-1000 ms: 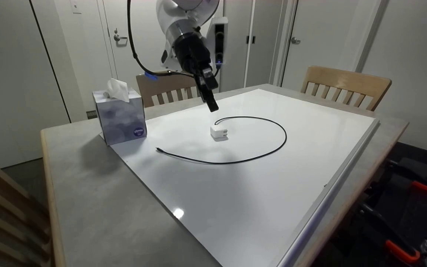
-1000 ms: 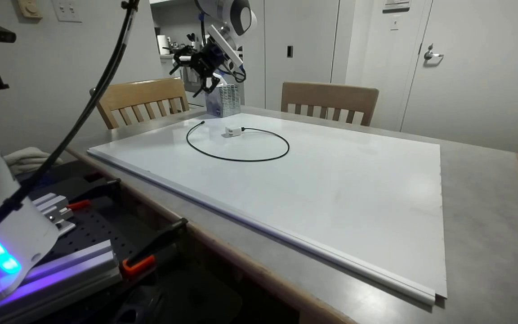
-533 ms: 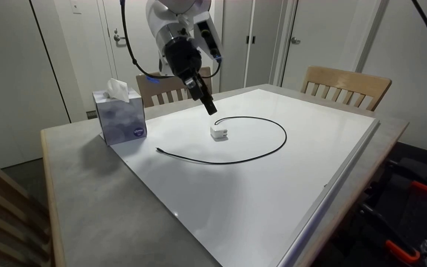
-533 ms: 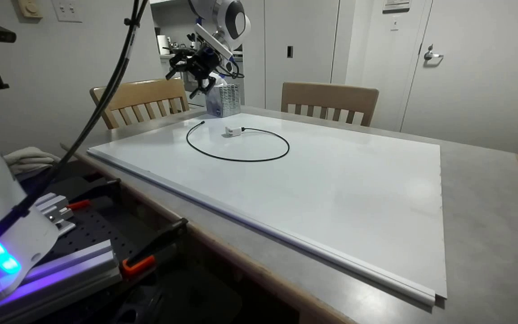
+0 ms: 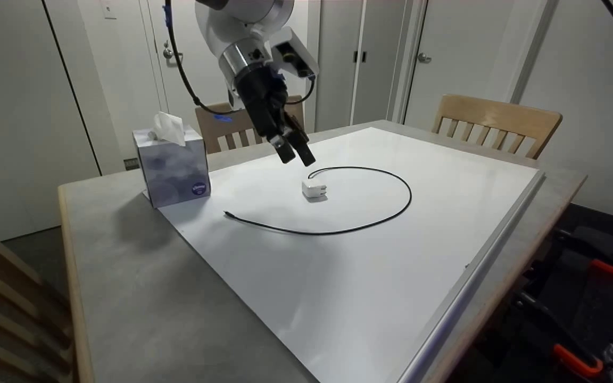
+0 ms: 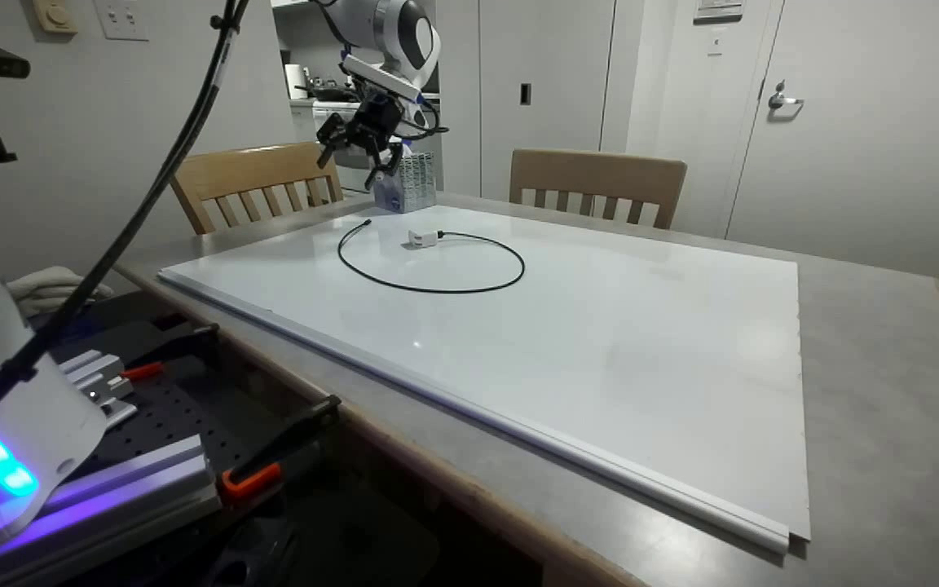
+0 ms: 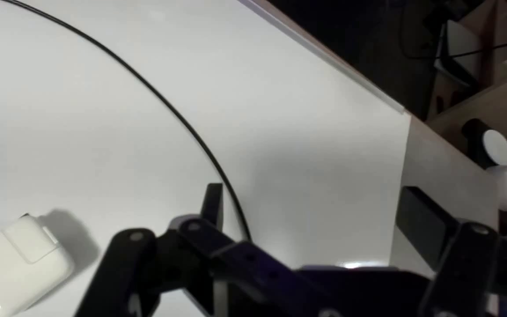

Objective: Put the charger in a circle

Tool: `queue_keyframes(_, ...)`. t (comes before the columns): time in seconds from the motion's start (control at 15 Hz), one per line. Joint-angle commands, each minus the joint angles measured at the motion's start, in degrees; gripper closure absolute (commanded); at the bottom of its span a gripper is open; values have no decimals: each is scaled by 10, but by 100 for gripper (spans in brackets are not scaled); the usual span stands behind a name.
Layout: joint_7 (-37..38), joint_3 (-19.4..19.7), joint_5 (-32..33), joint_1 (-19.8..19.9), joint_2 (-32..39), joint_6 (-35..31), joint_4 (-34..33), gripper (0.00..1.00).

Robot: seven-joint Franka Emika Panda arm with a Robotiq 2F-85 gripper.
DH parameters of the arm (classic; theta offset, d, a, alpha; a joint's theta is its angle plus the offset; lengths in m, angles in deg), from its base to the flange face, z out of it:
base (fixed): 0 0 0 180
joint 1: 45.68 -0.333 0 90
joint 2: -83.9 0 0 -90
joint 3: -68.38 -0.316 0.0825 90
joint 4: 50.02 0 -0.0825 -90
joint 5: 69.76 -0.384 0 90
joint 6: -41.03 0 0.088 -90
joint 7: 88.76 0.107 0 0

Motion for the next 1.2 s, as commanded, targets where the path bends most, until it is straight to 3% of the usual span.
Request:
queue_keyframes(0.0, 24, 25, 54, -32, -5, -71, 2, 0)
queue_keyframes(0.4, 50, 14, 63, -45, -30, -287, 52, 0)
queue_keyframes(0.87, 63, -13, 48, -50, -56, -272, 99, 0)
queue_keyframes(0.93, 53, -10, 57, -54, -19, -273, 43, 0)
queue_keyframes(1.13, 55, -8, 70, -62, -24, -262, 49, 0)
